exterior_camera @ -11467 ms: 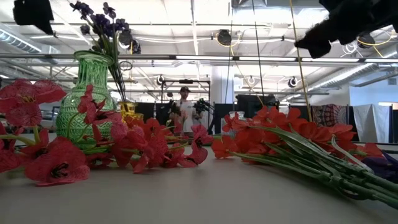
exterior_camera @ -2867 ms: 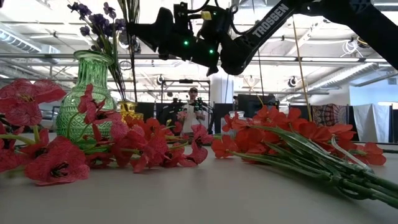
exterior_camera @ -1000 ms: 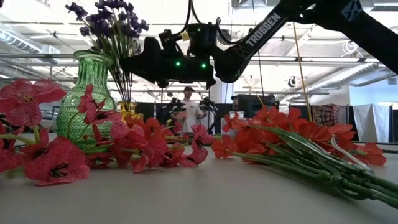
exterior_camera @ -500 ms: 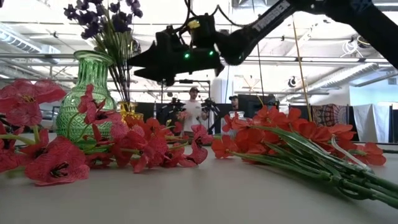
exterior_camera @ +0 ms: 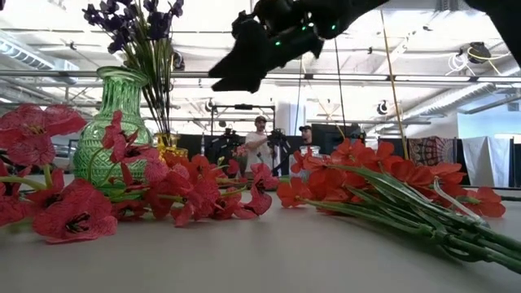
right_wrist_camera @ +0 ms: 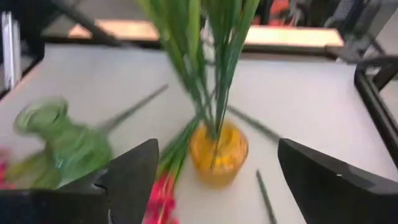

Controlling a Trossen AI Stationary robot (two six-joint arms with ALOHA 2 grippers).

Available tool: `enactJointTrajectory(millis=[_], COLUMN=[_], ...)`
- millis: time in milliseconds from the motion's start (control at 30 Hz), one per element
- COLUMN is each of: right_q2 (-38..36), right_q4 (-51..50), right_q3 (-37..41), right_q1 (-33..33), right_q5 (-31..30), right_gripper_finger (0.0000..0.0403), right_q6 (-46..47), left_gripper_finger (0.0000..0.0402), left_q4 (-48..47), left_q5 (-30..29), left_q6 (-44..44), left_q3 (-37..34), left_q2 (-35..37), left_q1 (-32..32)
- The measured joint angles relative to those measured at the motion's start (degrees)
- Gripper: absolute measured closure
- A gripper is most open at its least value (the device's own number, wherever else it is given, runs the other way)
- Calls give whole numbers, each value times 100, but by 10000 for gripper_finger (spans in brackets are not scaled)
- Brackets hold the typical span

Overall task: Sort flowers into vase by color
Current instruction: Put the violet flowers into the yellow vase

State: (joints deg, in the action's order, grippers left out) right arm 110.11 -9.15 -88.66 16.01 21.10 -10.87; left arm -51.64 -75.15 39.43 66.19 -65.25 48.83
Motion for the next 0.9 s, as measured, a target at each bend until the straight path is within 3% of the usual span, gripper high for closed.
enactJointTrajectory(millis=[200,433,567,700,900], right_q2=[-311,-318,-332,-562,-1177], right_q4=[-1398,-2177,-2412,-2640,-3123], right_q3=[2,2,3,4,4], right_q1=[0,0,0,0,2], right_q5=[-13,-26,-155,-474,-463], right_gripper_finger=[80,80,80,80,80], right_q6=[-365,-666,-744,-813,-899], left_gripper_finger=[206,206,206,206,206], left_q4=[1428,3611,4501,4490,4460], left_q5=[157,238,331,699,1282], left_q6=[-1612,-3855,-4630,-4780,-5302], left_q3=[7,13,19,300,792], left_q2=[0,0,33,50,61], left_q1=[-5,-41,-222,-591,-1255])
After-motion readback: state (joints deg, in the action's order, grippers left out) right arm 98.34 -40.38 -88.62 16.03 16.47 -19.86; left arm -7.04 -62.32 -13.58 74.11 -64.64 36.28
